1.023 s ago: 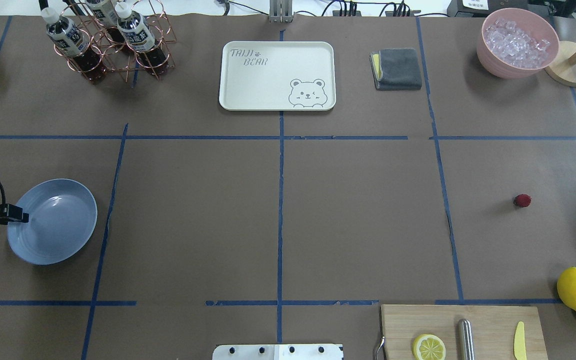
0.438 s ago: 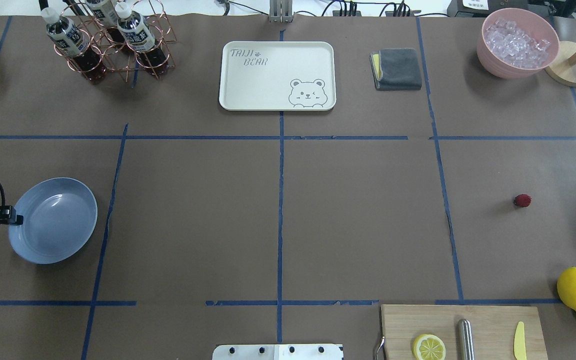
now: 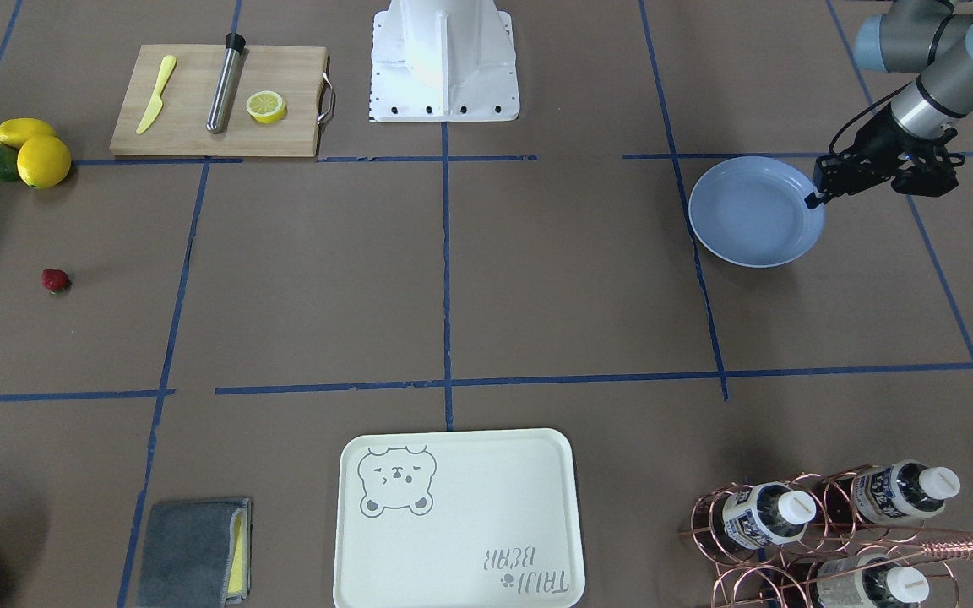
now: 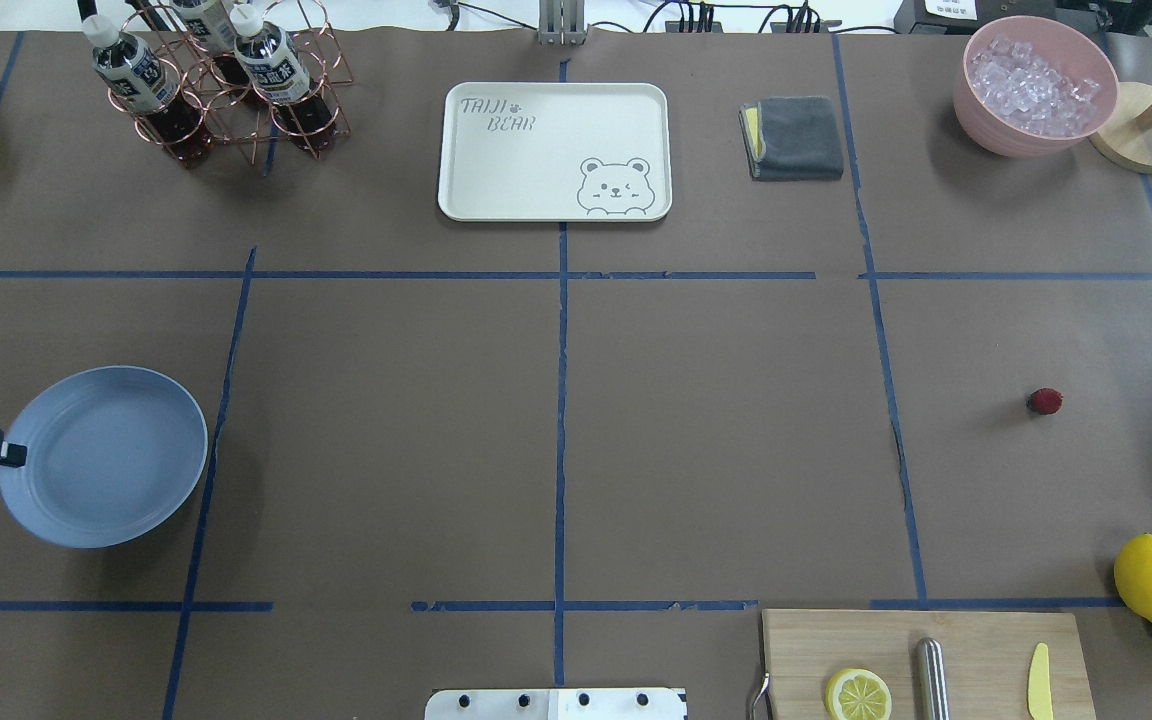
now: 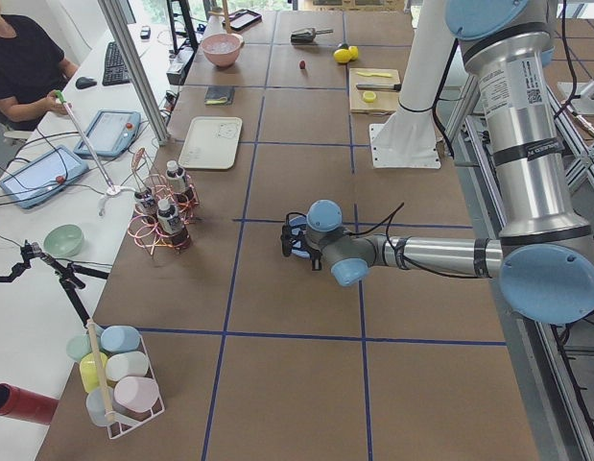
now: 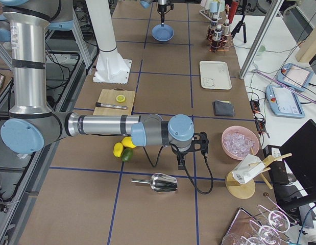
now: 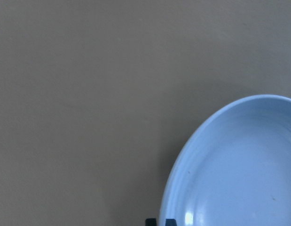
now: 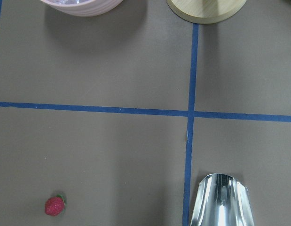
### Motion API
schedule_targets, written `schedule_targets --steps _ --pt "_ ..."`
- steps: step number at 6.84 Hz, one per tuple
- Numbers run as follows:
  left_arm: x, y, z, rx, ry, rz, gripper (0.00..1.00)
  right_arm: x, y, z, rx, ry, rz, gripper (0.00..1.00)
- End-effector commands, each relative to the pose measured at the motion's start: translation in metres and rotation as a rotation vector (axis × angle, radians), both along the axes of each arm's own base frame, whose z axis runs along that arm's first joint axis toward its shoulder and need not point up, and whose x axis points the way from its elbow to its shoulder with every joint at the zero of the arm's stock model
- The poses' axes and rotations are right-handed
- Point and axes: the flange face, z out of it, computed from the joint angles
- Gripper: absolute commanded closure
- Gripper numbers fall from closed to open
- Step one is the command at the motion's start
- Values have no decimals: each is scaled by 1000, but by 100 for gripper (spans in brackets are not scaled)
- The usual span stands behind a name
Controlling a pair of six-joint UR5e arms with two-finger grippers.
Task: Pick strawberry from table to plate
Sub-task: 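Lift the blue plate with the left gripper and carry it to table center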
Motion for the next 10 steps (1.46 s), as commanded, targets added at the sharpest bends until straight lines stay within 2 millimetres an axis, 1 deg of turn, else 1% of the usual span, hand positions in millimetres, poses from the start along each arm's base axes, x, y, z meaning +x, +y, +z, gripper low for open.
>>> schedule_targets --steps 1,3,4,5,6,7,8,9,10 --pt "-14 -29 -39 35 72 -30 100 0 -4 -3 5 4 0 0" --pt "33 -106 -132 50 90 -51 100 0 -5 -6 -11 -1 21 0" --pt "56 -133 -184 -43 152 -114 100 0 -6 -9 -22 -5 34 0" --pt "85 -128 -217 -124 197 -132 100 -6 -8 -15 -30 -7 38 0" --pt "139 -116 -245 -180 217 -165 100 -21 -10 -28 -59 -6 49 0" --pt "191 -95 -258 -213 219 -180 100 -34 -11 -46 -60 -8 54 0" --pt "240 -71 -272 -240 207 -215 100 -45 -12 -60 -60 -13 52 0" --pt "295 -56 -300 -252 156 -247 100 -55 -11 -71 -66 -22 51 0" --pt "335 -43 -319 -254 120 -243 100 -64 -10 -80 -73 -25 49 0"
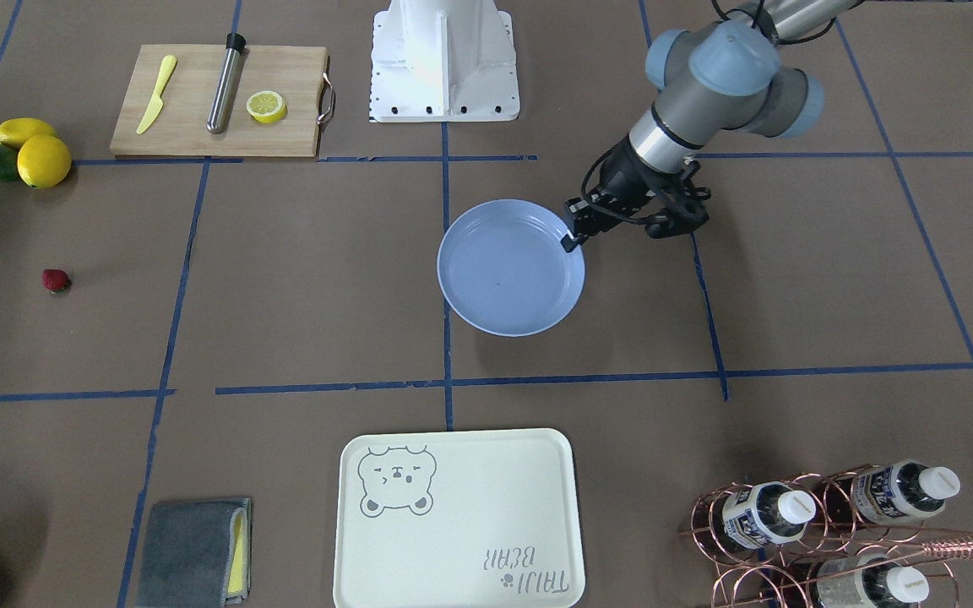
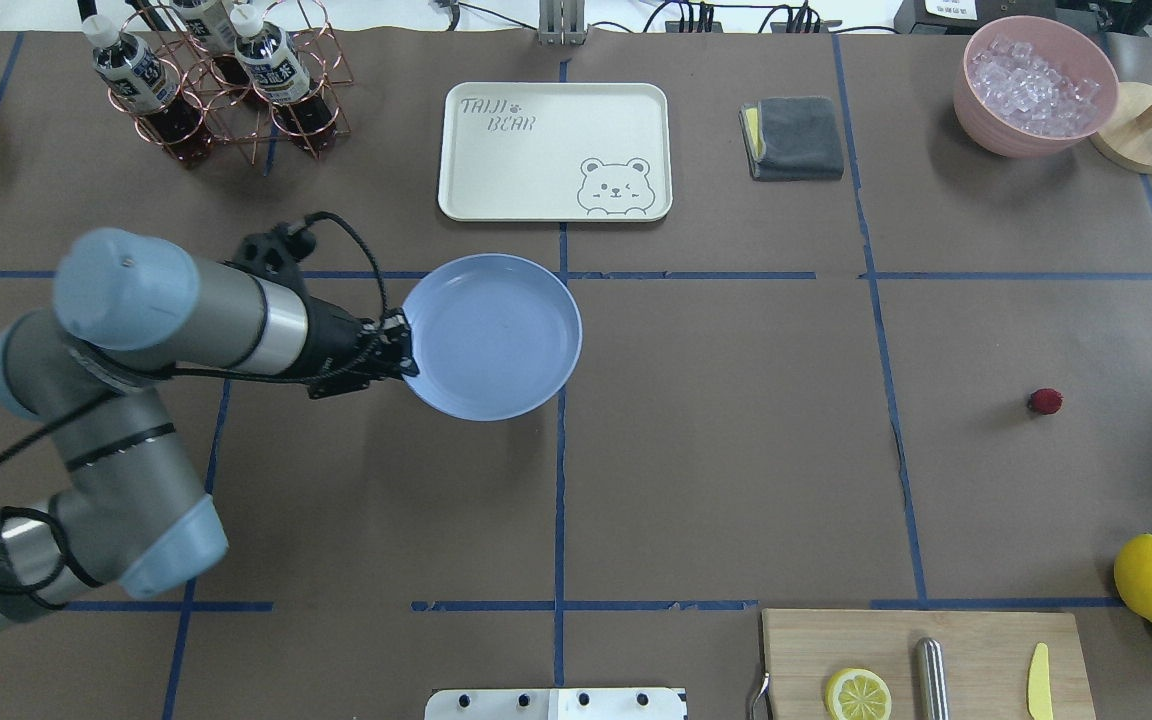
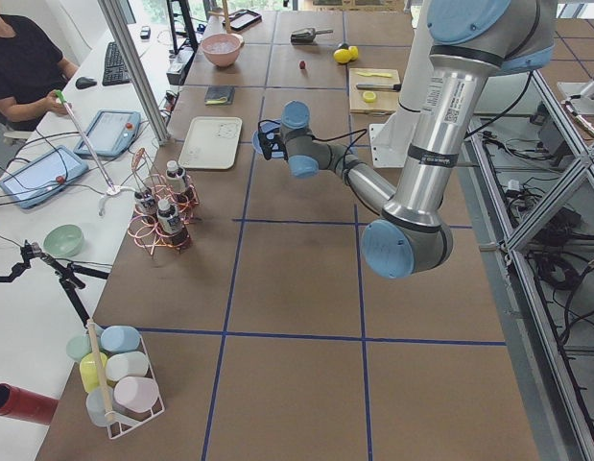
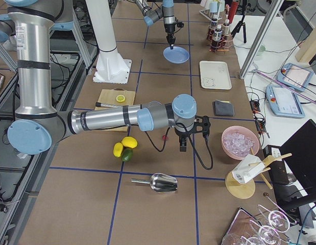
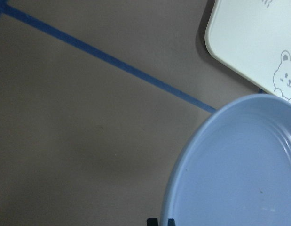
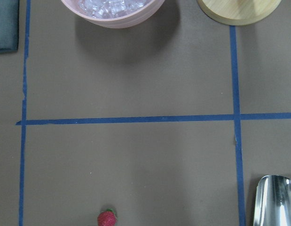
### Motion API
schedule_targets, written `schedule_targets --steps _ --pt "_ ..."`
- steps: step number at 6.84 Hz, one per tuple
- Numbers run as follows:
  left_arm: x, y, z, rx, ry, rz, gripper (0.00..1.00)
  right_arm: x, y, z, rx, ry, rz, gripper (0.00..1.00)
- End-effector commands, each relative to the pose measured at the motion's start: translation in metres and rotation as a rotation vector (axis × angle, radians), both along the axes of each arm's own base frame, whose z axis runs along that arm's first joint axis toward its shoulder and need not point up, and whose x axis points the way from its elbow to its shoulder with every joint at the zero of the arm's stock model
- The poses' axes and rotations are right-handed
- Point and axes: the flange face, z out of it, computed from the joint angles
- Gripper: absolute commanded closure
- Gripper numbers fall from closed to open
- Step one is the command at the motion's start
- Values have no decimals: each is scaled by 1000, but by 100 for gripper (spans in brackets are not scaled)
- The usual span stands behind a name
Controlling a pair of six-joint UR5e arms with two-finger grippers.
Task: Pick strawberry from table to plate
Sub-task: 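Lift the blue plate with the left gripper and carry it to table center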
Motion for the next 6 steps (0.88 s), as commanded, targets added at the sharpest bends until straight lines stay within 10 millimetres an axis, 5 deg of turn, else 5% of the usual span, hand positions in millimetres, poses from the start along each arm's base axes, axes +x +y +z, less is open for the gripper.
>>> schedule_targets --steps 1,3,4,5,6 --pt "70 35 -19 -46 -48 3 100 -16 1 -14 -10 -7 -6 0" --pt "84 44 -12 -47 -66 22 97 -24 1 -15 -7 -8 -21 0" --pt "85 45 -12 -44 -66 23 1 -29 1 -17 -2 -7 -31 0" --pt "74 46 -24 -30 -40 23 0 -37 1 -18 -7 -8 -44 0" --pt "40 28 -36 14 -29 -2 0 -56 2 -23 -24 5 -53 0"
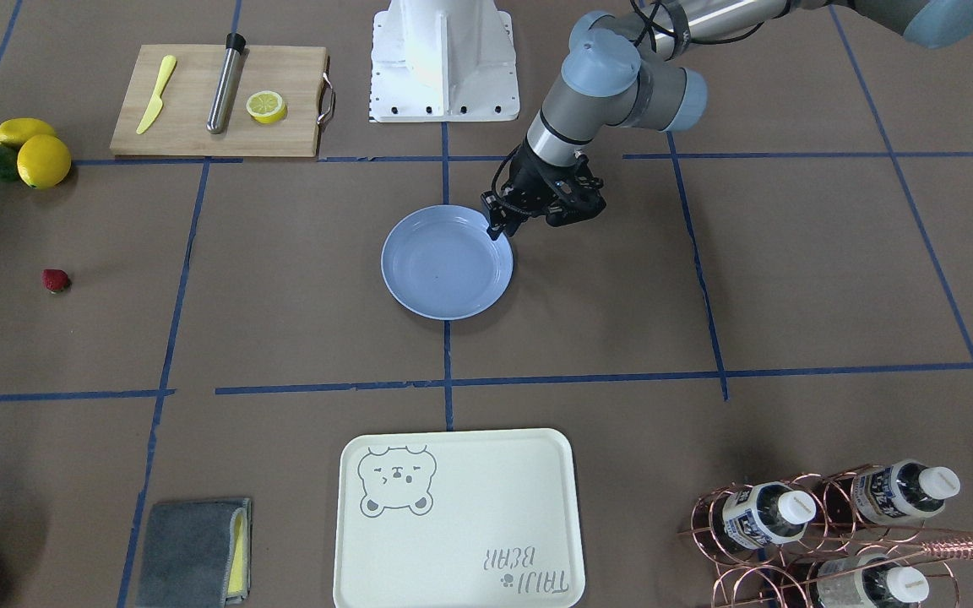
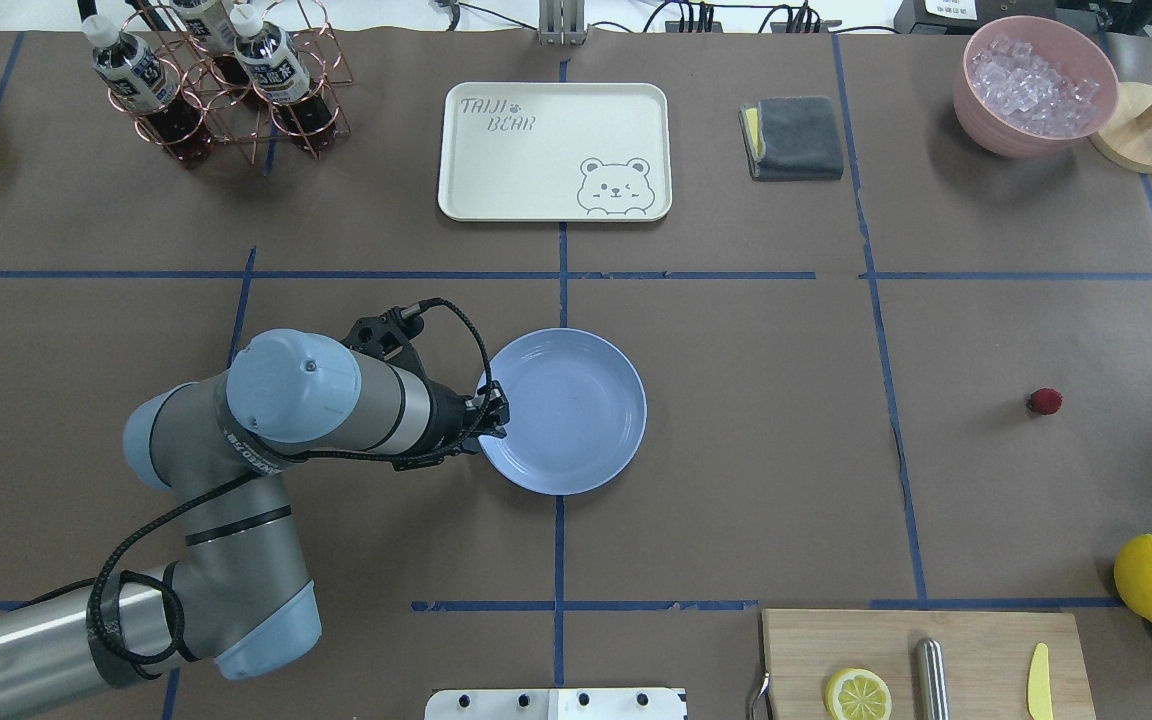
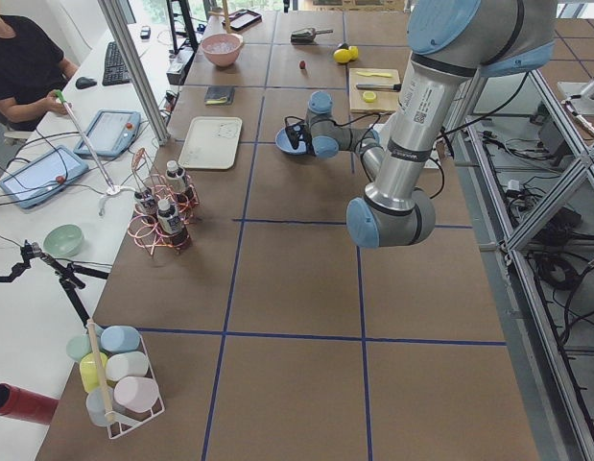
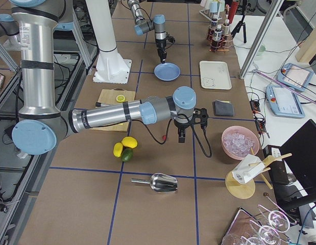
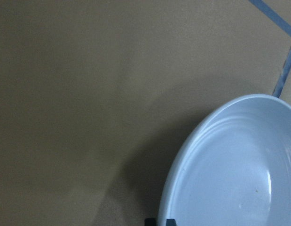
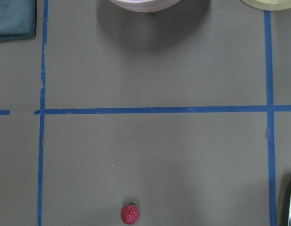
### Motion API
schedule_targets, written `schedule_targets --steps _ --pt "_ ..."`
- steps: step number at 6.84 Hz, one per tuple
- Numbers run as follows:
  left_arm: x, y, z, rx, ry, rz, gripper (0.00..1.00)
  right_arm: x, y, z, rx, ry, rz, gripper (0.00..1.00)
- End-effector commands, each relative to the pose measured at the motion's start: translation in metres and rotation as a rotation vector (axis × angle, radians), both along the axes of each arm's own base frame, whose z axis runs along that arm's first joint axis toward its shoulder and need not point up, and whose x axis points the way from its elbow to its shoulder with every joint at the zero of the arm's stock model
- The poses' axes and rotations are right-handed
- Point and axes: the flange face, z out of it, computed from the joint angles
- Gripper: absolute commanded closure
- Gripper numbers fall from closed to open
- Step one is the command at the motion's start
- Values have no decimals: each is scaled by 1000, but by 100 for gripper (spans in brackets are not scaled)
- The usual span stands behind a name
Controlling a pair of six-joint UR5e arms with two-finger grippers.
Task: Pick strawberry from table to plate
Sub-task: 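Lift the blue plate with the left gripper and carry it to table center, then release the plate and withdraw the left gripper while the right gripper reaches the strawberry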
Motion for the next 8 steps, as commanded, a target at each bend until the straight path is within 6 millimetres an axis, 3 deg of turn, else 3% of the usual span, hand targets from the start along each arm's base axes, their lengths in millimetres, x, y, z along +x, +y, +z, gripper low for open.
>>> schedule_targets --steps 1,3,4,5,6,7,8 --pt "-50 -29 -15 54 -41 9 0 -44 4 -12 -17 37 -36 0" --pt "-119 -68 -36 133 -123 -21 0 -119 16 -16 13 107 1 0" --pt "-139 -84 -36 142 -139 -35 0 -144 42 24 34 156 -18 0" --pt "-152 -95 -33 157 -152 -51 0 -152 53 40 38 138 -5 0" --pt "-154 -96 -32 174 -157 -46 0 -179 62 50 37 139 -1 0" --pt "-157 -99 -32 173 -158 -52 0 -206 69 45 28 133 14 0" --pt "-157 -99 -31 172 -159 -52 0 -217 73 46 26 143 5 0"
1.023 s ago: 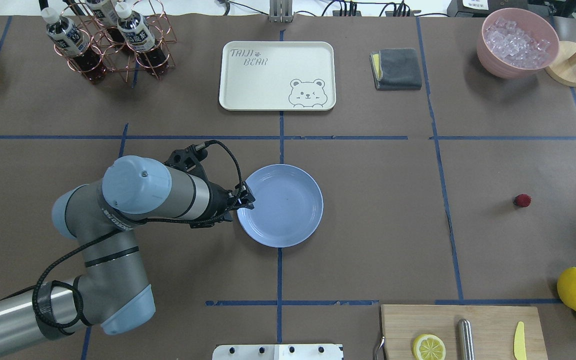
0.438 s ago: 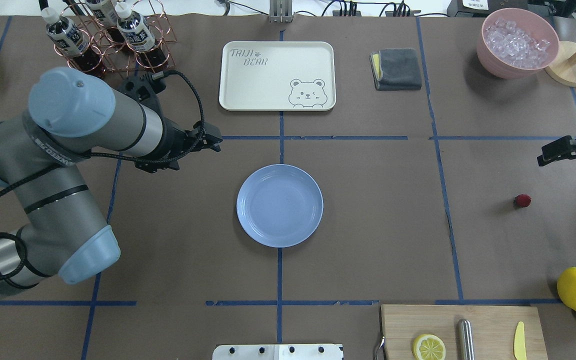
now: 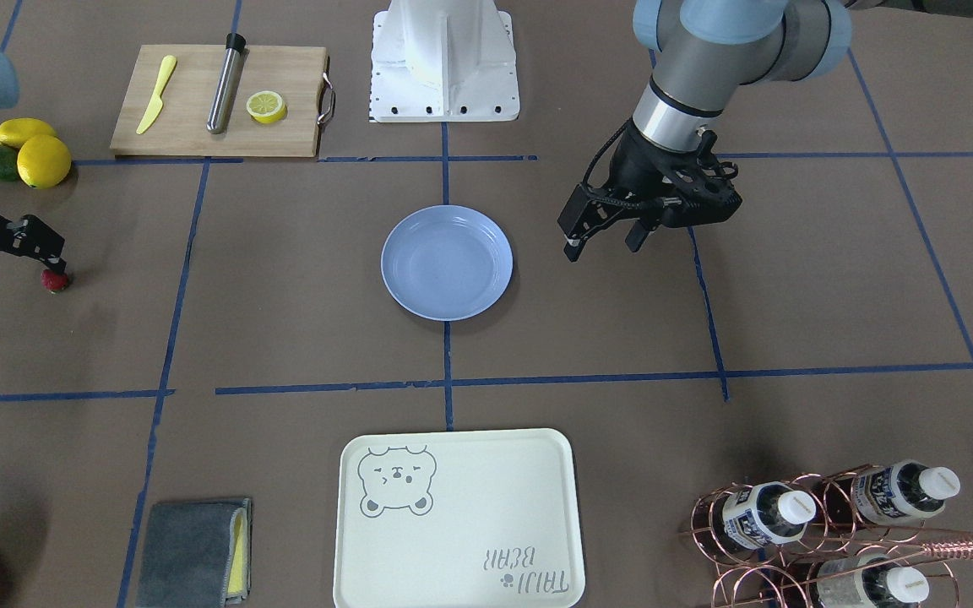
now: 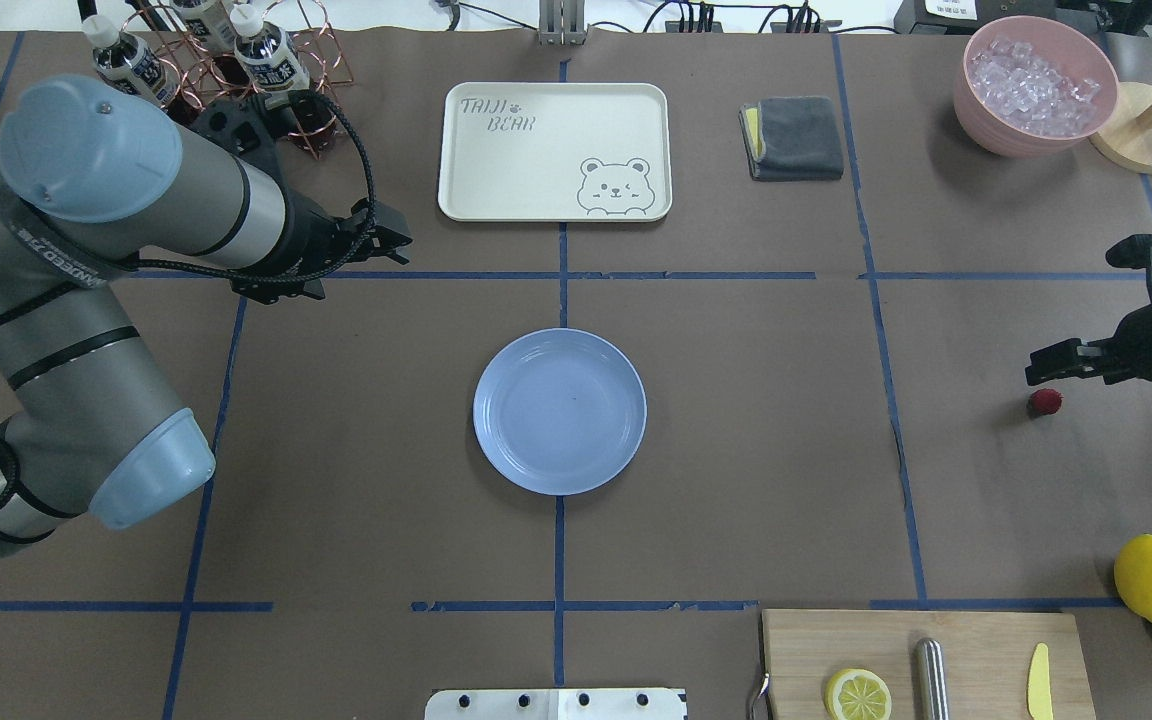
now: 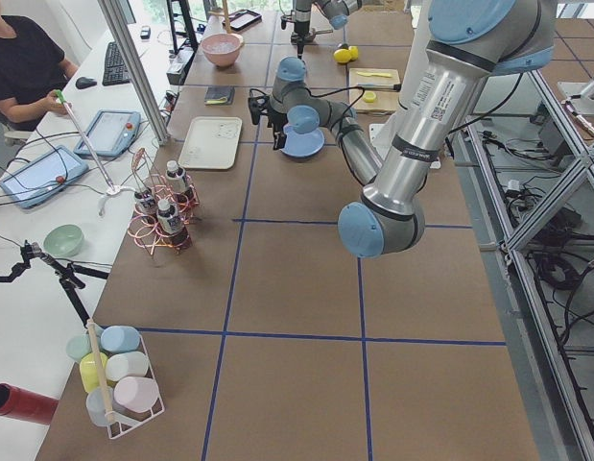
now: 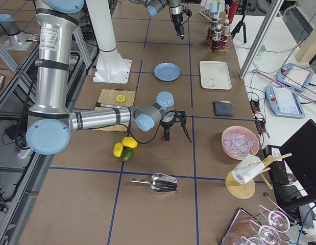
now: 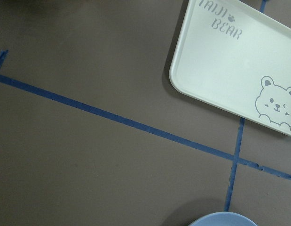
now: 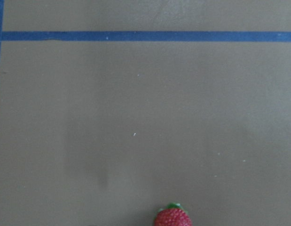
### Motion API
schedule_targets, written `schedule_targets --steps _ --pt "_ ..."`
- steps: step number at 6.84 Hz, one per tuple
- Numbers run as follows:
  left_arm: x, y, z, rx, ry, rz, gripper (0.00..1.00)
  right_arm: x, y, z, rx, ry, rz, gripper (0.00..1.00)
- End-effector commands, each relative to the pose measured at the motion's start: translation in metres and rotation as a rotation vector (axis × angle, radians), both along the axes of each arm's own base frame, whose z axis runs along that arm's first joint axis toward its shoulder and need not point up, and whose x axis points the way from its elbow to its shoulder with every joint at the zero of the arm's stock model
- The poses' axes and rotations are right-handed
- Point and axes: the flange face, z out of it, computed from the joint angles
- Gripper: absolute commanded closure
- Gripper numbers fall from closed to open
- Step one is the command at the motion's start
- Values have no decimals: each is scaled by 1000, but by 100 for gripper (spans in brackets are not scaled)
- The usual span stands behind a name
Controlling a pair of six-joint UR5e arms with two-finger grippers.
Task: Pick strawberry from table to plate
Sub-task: 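Release the plate and withdraw the left gripper while the right gripper reaches the strawberry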
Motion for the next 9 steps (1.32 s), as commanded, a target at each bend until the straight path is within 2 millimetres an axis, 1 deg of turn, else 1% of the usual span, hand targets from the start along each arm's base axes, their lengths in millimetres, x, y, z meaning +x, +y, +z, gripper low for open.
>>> schedule_targets --steps 1,2,3,4,7,9 --pt "-2 -2 2 0 -3 -2 0 -25 9 3 1 15 -5 2" --pt "-1 -2 2 -1 -4 -2 0 -26 8 4 -1 15 -6 10" --pt "-2 -2 2 0 -3 -2 0 -33 0 5 -2 17 -7 15" --pt "-2 -2 1 1 -2 -2 0 -34 -3 14 -4 27 -14 15" --pt "-3 -2 0 3 0 -3 0 -28 0 17 -10 29 -15 15" --pt "-3 -1 -3 5 4 -3 0 -25 4 24 -19 39 -13 15"
